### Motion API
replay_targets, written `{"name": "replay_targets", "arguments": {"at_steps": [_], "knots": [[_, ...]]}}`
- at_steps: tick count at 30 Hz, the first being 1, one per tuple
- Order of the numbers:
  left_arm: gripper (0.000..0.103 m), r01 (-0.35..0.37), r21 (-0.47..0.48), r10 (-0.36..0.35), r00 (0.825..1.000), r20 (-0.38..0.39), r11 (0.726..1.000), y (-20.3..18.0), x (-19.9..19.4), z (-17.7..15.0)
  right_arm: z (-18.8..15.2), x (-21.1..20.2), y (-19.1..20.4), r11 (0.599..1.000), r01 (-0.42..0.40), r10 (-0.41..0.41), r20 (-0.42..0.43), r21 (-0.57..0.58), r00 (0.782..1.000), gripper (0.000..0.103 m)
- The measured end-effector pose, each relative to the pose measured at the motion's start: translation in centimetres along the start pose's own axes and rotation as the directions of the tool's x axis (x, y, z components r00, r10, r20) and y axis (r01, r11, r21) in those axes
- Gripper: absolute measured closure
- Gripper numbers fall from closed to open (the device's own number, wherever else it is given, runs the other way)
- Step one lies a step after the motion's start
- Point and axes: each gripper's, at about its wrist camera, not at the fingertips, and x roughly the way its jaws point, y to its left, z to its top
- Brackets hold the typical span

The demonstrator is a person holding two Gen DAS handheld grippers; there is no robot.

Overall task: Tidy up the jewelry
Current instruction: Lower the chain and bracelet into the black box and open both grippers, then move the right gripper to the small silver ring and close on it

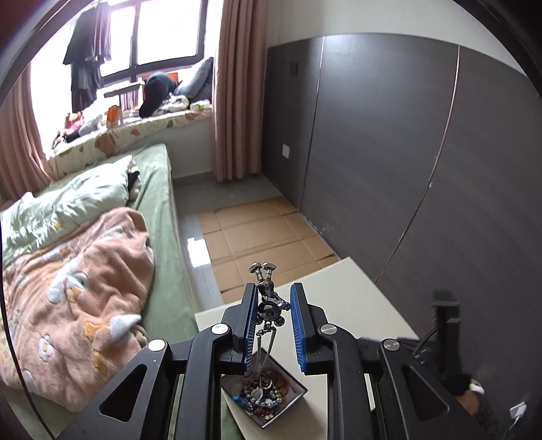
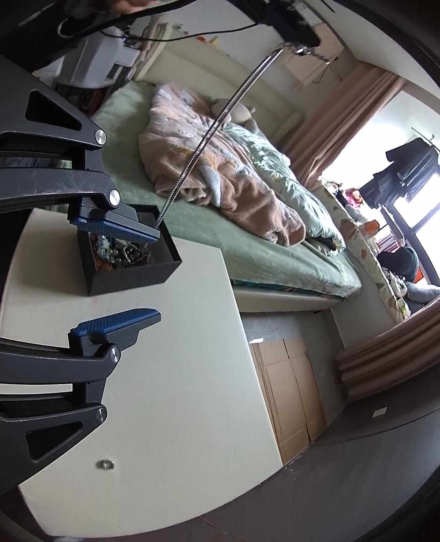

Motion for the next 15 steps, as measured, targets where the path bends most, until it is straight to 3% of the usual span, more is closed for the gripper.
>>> {"name": "replay_targets", "arguments": {"at_steps": [8, 12, 15], "knots": [[0.079, 0.076, -0.078, -0.083, 0.992, -0.096, 0.994, 0.6, 5.5, -4.4, -0.4, -2.6, -2.9, 0.998, 0.056, -0.056, 0.015, 0.009, 0.998, 0.062], [0.043, 0.078, -0.136, -0.096, 0.987, -0.129, 0.988, 1.4, 8.3, -7.0, -1.0, -3.6, -4.1, 0.996, 0.088, -0.088, 0.015, 0.006, 0.996, 0.062], [0.040, 0.090, -0.180, -0.115, 0.984, -0.137, 0.979, 2.2, 9.7, -8.7, -1.4, -4.5, -5.3, 0.993, 0.115, -0.115, 0.016, 0.013, 0.993, 0.062]]}}
